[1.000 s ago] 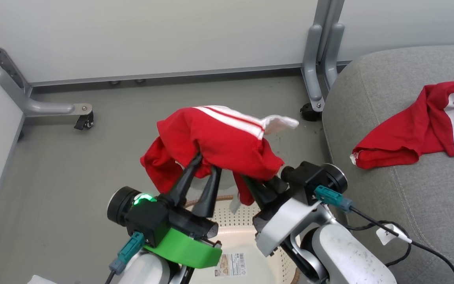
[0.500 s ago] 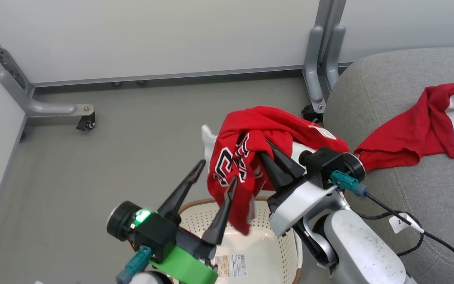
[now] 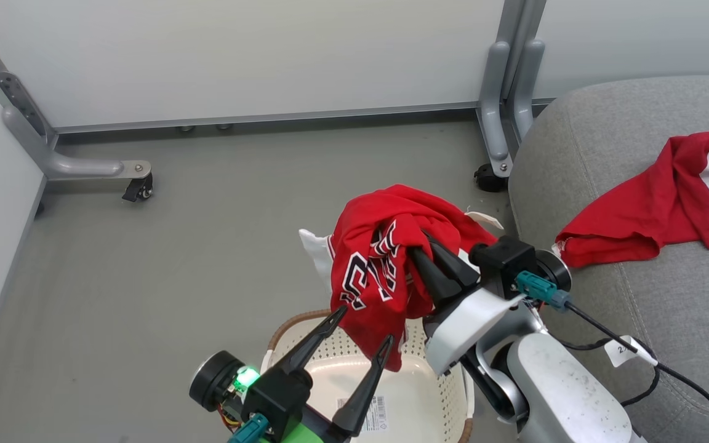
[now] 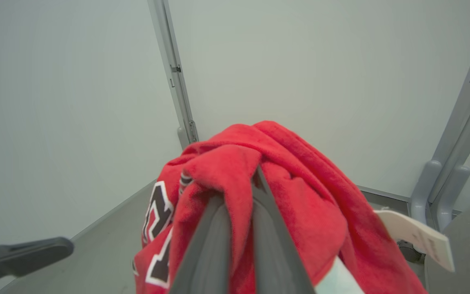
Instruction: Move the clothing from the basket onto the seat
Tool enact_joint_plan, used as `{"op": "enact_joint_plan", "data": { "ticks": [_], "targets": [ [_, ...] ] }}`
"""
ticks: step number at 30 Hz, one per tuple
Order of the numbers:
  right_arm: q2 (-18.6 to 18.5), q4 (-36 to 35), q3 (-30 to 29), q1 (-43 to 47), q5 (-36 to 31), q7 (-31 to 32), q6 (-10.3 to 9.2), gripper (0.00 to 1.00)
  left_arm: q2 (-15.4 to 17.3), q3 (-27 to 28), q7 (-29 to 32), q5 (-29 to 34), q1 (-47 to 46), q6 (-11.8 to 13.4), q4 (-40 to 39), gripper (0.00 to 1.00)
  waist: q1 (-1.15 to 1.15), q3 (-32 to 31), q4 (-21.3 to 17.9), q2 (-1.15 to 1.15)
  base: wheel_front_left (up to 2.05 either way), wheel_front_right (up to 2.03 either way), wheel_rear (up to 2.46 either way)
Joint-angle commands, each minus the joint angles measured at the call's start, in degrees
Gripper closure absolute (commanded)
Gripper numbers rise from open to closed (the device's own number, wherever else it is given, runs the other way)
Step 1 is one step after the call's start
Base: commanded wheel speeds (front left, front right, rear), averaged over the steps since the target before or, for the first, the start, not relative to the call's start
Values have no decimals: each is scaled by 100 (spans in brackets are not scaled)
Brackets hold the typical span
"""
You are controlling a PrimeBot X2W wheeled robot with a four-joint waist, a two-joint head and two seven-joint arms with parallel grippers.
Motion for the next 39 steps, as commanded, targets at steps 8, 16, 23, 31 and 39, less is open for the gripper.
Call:
{"op": "enact_joint_plan", "data": {
  "ticks": [8,16,23,31,39],
  "targets": [
    [-23,93,38,-32,44,-35,0,100,47,0,25,58,-22,105,24,0,0,88,-161,0,0,0,0],
    [-13,195,-50,-179,58,-133,0,100,153,0,63,103,-198,106,-2,0,0,402,-986,0,0,0,0],
    [0,267,-266,-238,40,-277,0,100,208,-80,145,190,-450,2,-9,0,0,684,-1944,0,0,0,0],
    [11,304,-671,-245,-11,-463,0,100,290,-216,256,249,-657,-80,-92,0,0,986,-2864,0,0,0,0],
    [15,337,-1182,-432,34,-641,0,100,373,-321,377,268,-810,-140,-210,0,0,1237,-3325,0,0,0,0]
  ]
}}
